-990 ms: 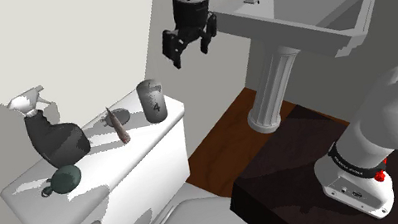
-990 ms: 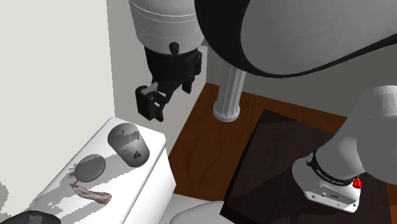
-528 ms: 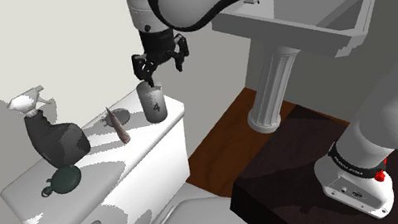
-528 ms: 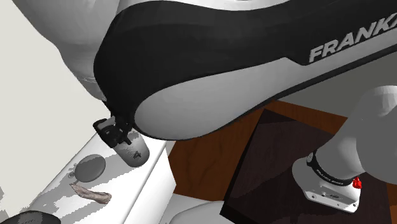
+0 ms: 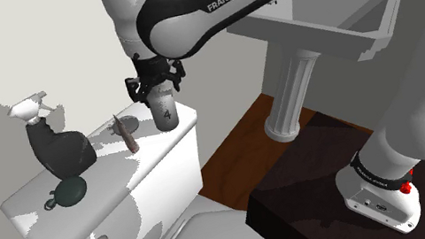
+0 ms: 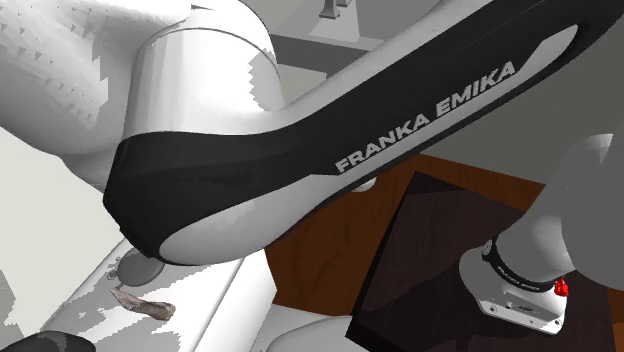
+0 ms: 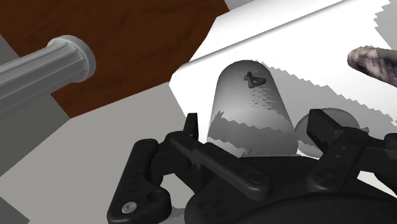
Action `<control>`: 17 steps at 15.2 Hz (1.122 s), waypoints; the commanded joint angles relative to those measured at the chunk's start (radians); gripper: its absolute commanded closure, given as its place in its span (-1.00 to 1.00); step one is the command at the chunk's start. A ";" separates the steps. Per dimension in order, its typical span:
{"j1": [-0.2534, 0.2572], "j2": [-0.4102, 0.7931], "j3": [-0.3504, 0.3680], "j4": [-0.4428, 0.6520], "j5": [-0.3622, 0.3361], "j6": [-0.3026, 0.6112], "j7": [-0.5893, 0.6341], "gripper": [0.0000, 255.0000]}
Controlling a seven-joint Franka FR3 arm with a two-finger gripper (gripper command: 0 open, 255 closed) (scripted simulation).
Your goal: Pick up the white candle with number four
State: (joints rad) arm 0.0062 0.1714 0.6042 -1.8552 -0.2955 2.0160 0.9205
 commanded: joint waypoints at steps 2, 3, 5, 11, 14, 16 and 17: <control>0.001 0.016 -0.004 -0.022 -0.015 0.034 0.012 -1.00; 0.002 0.024 -0.006 -0.034 -0.022 0.052 0.019 -1.00; 0.002 0.024 -0.006 -0.034 -0.022 0.052 0.019 -1.00; 0.002 0.024 -0.006 -0.034 -0.022 0.051 0.018 1.00; 0.002 0.024 -0.006 -0.032 -0.022 0.050 0.018 1.00; 0.001 0.018 -0.004 -0.027 -0.017 0.040 0.015 1.00; 0.001 0.014 -0.003 -0.019 -0.013 0.029 0.010 1.00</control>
State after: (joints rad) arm 0.0072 0.1876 0.6003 -1.8804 -0.3109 2.0533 0.9335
